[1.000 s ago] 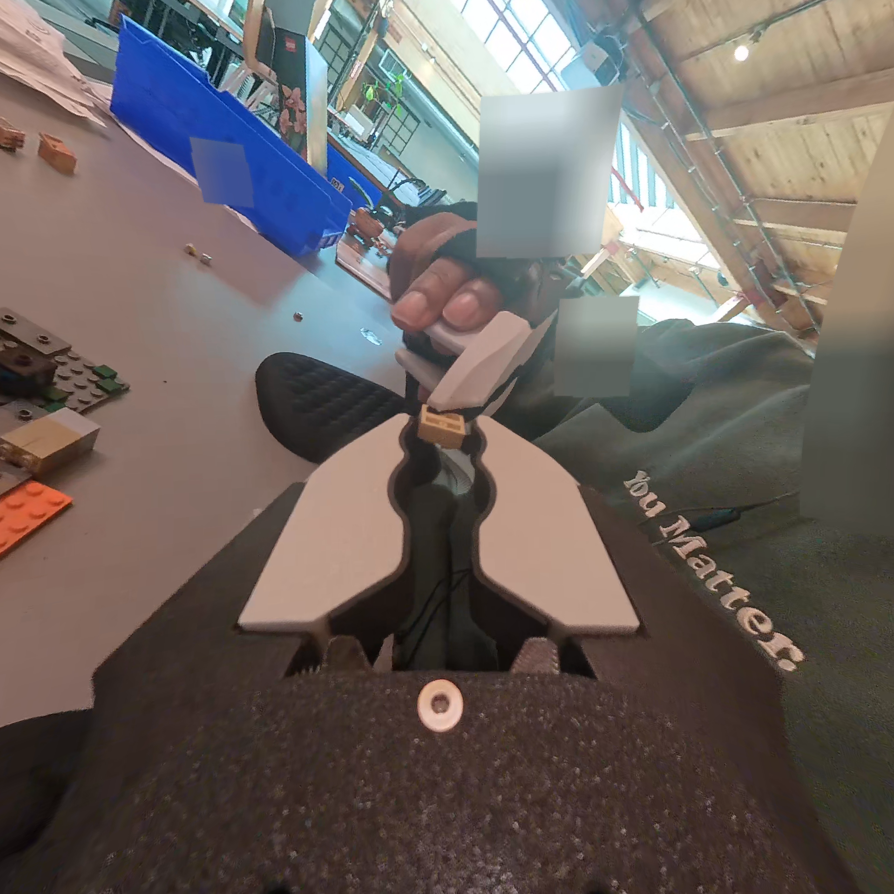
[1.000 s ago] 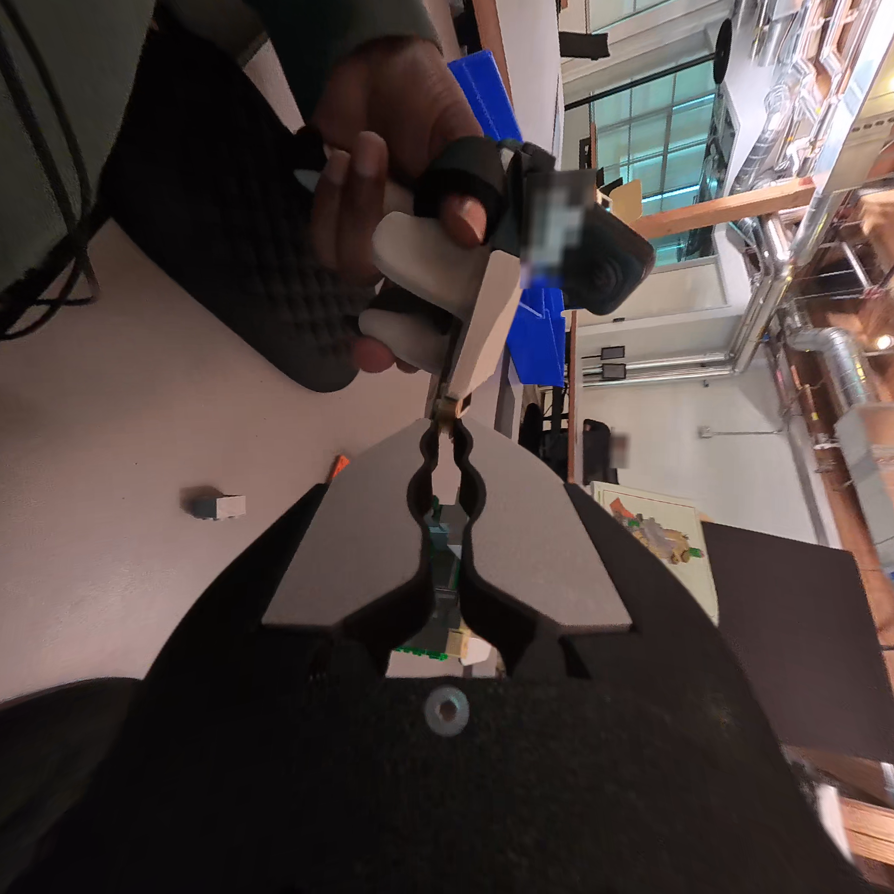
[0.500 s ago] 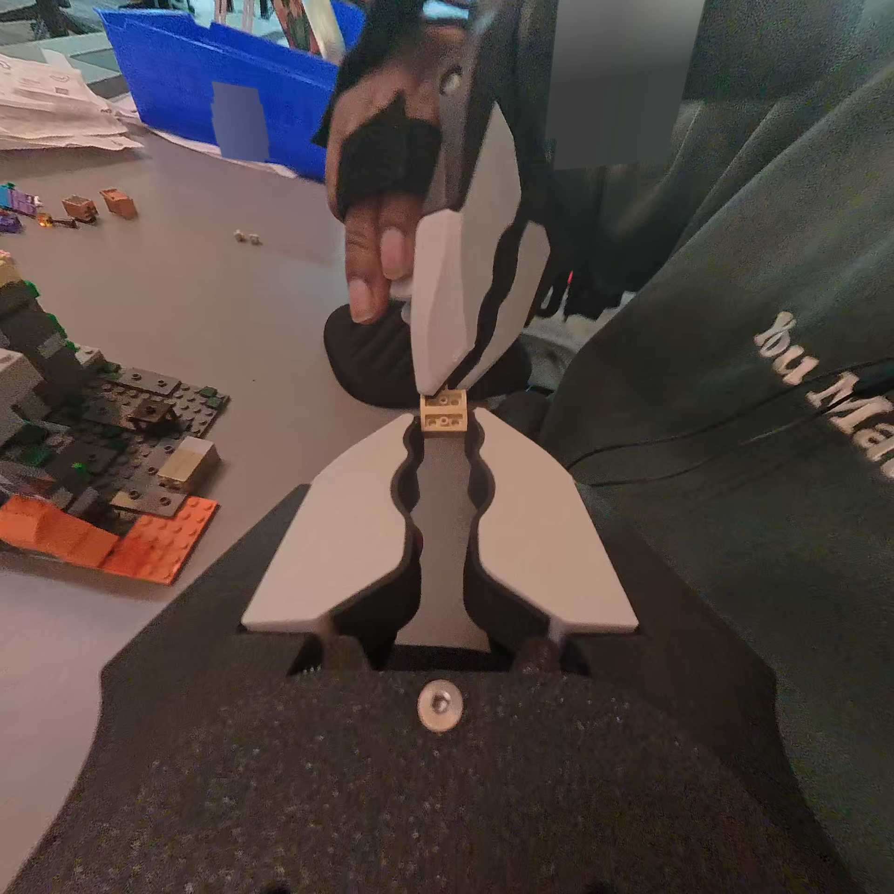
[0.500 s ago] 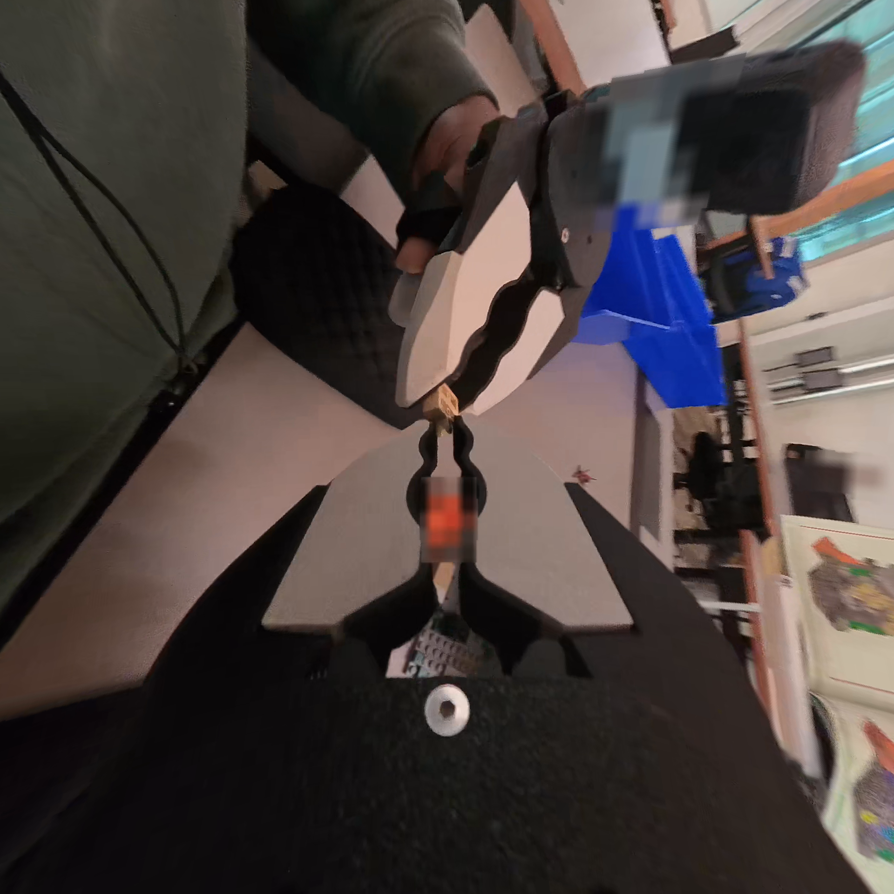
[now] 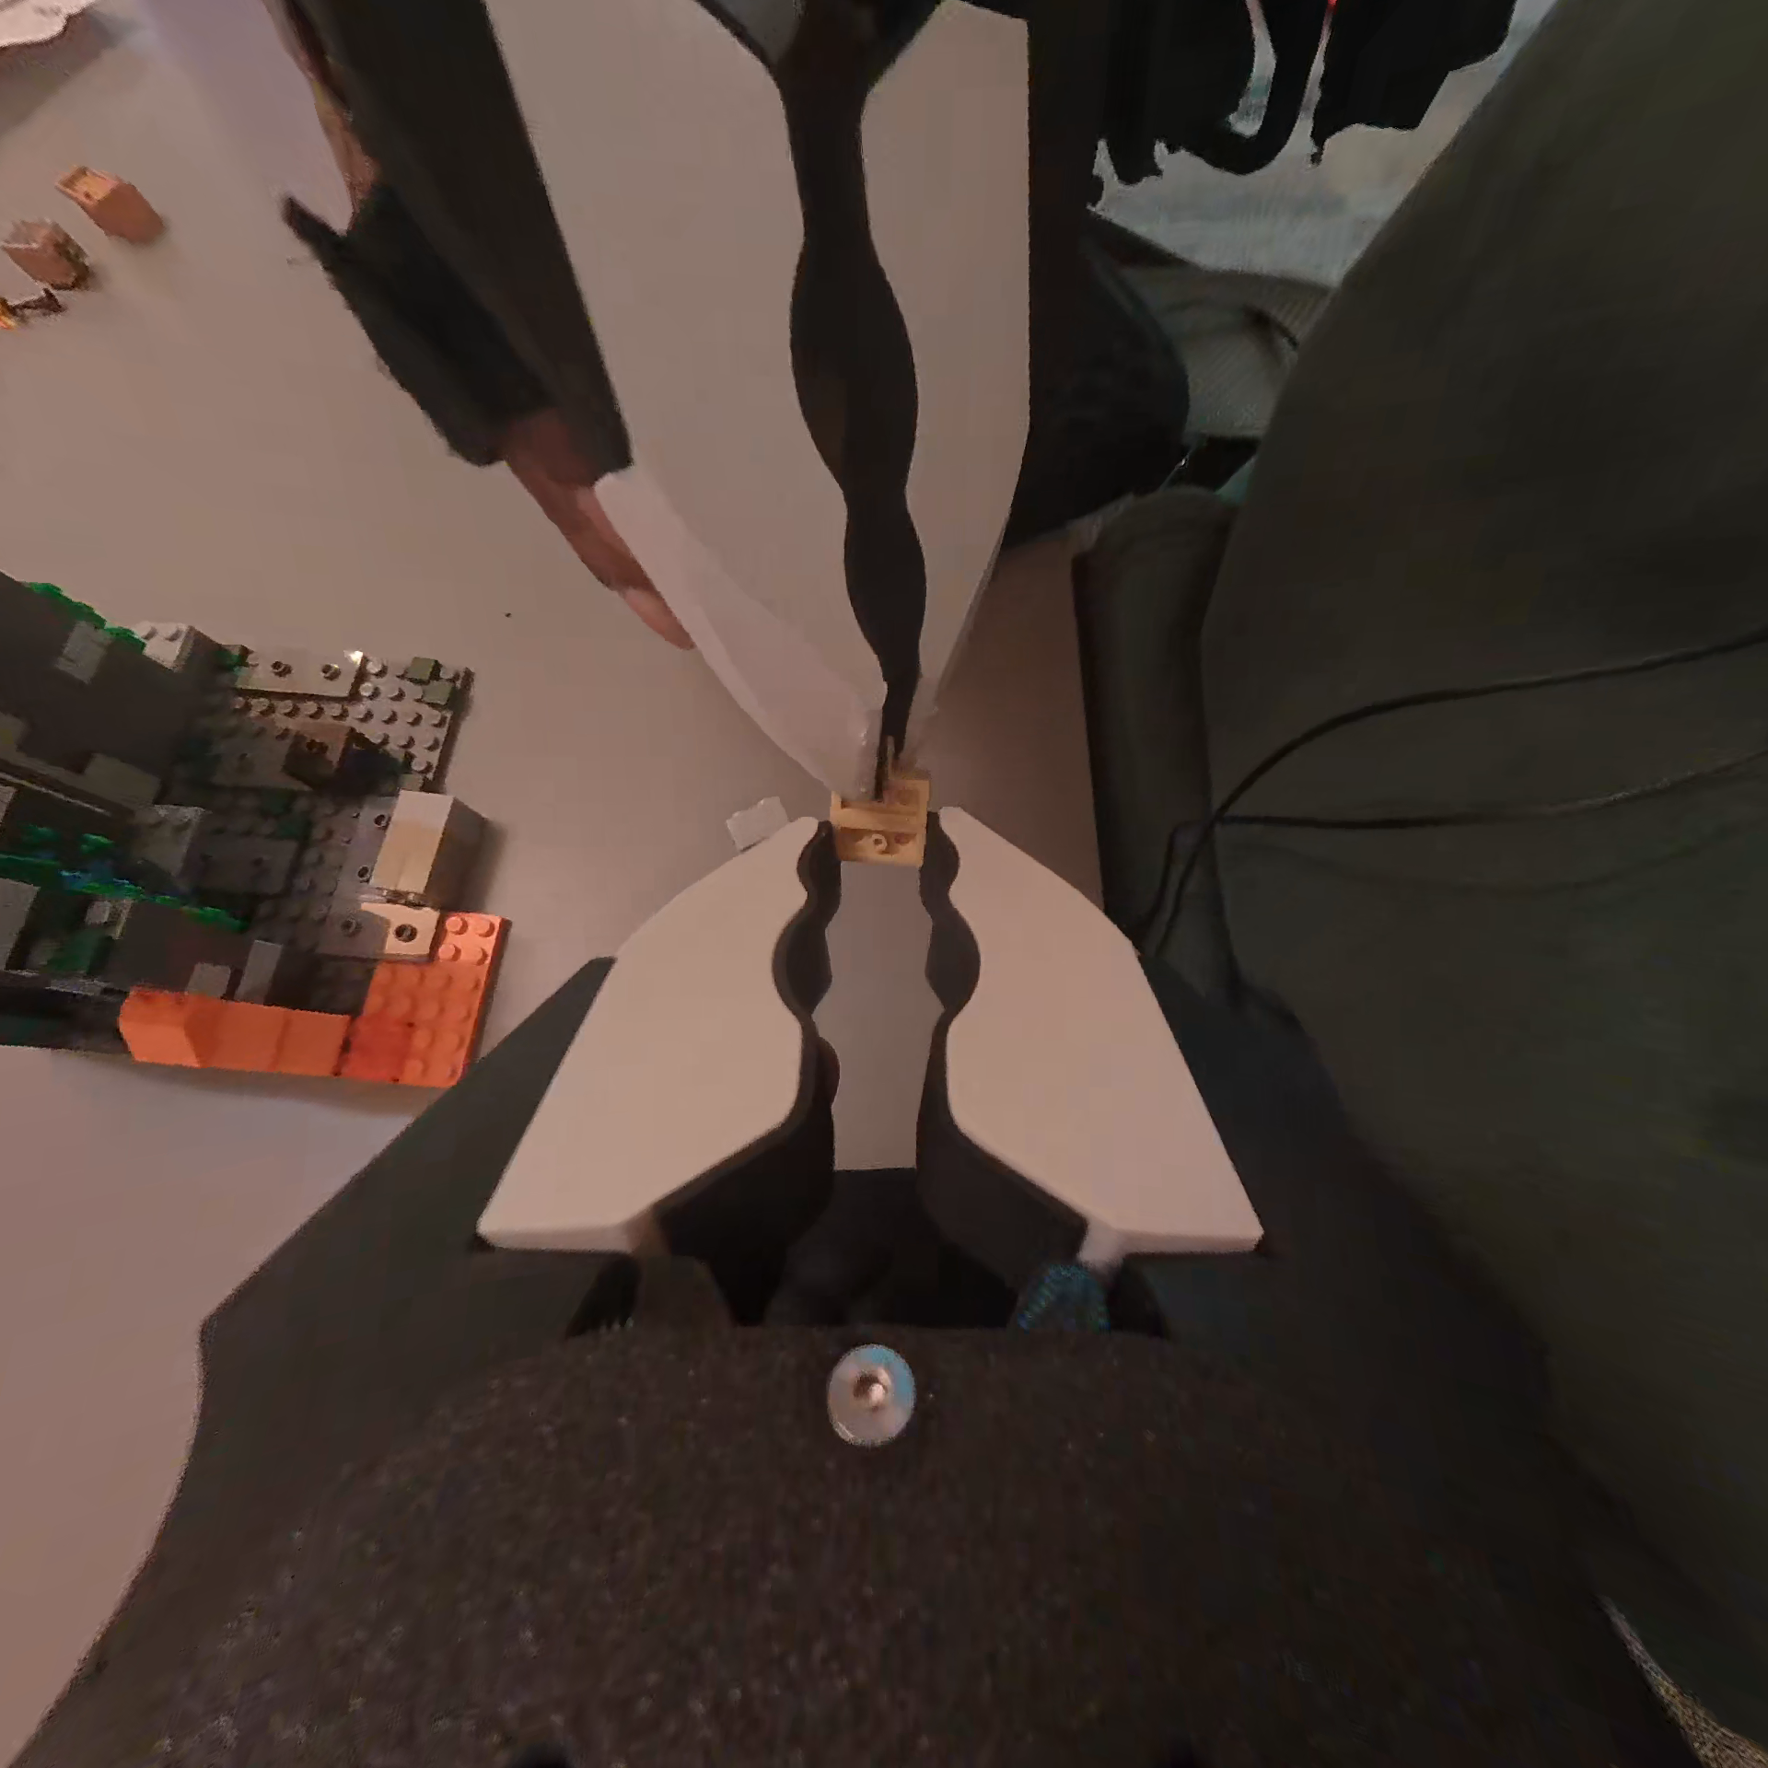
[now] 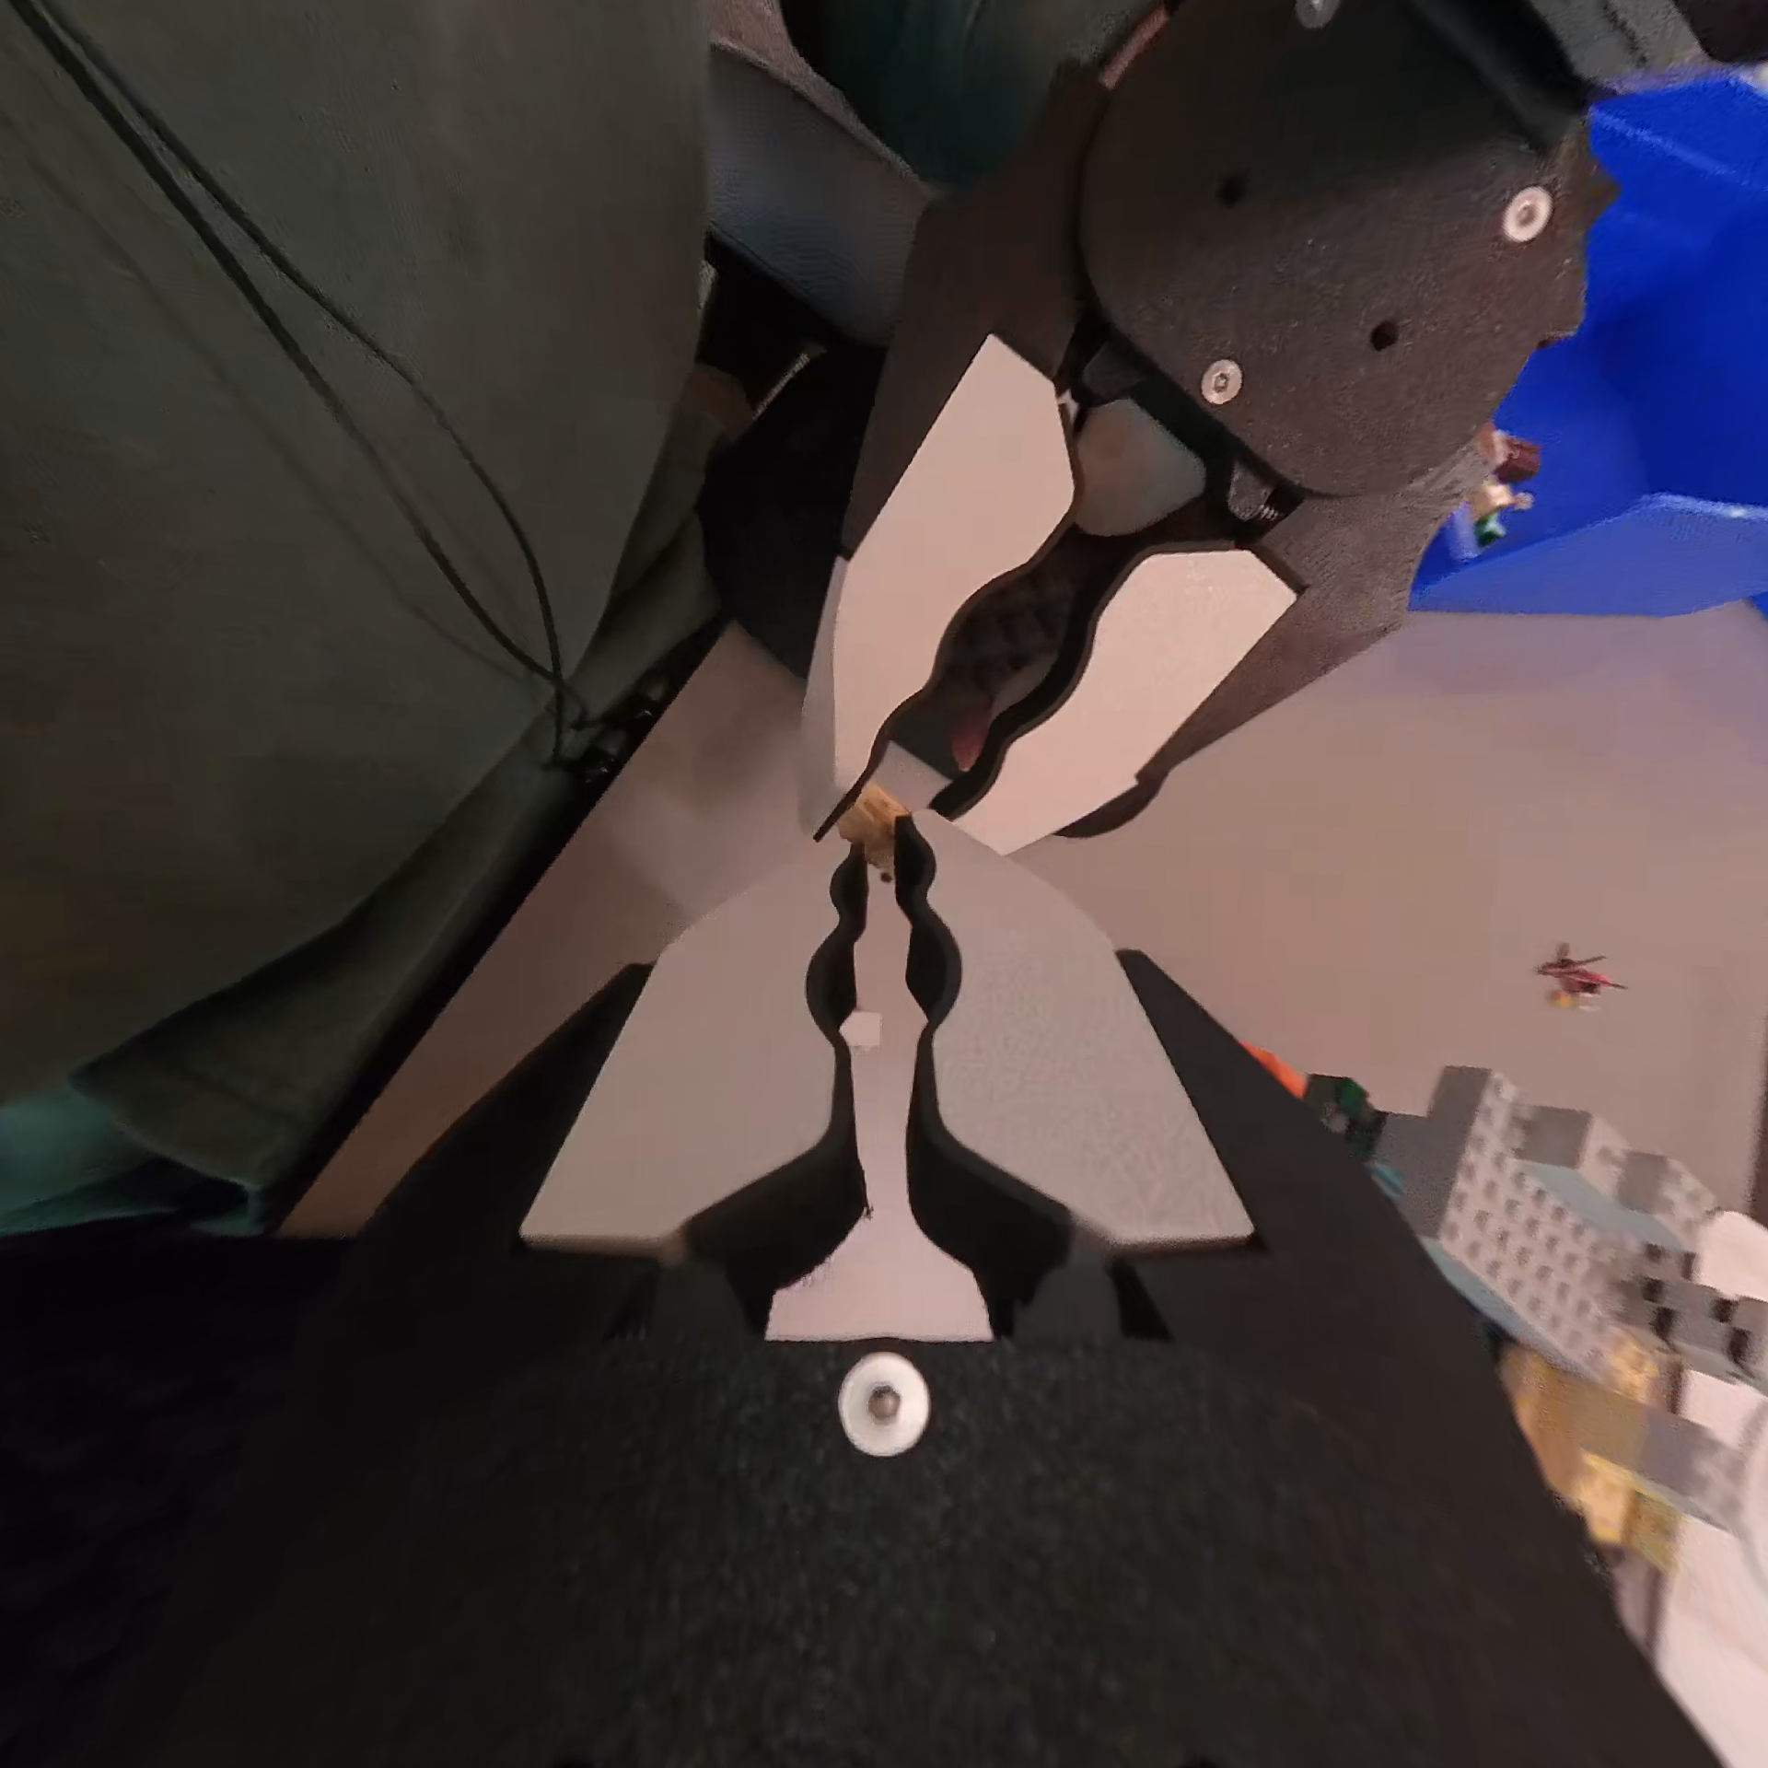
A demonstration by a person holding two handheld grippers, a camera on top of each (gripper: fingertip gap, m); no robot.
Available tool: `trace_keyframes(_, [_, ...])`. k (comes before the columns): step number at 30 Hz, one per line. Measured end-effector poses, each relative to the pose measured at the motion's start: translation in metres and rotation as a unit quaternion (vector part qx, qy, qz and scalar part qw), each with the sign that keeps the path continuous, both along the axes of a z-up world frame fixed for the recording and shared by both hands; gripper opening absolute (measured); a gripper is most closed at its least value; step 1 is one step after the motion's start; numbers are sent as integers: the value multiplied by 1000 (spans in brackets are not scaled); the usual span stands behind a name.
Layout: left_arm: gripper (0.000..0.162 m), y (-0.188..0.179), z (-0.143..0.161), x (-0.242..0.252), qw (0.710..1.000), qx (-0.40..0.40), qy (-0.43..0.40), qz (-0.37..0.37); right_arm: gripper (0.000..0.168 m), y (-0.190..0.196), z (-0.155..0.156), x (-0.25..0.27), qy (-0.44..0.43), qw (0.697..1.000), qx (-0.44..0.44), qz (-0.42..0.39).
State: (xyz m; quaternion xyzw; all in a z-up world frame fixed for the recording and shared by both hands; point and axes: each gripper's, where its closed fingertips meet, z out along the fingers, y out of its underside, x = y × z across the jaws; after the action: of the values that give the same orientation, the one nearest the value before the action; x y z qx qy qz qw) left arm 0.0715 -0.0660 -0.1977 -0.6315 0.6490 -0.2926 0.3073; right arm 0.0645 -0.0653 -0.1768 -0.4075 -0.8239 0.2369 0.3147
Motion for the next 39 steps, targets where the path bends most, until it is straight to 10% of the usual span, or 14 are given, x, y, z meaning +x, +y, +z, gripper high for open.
trace_keyframes(13, [17, -8, -20, 2, 998, 6, 45, -38, 5, -14, -15, 1, 8, 975, -223, -6])
trace_keyframes(25, [17, -39, -17, 0, 981, -105, 66, -149, 5, -37, -15, 2, -45, 993, -59, 89])
trace_keyframes(39, [17, -38, -34, -7, 981, -52, 111, -147, 4, -39, -22, -12, 32, 955, -291, 39])
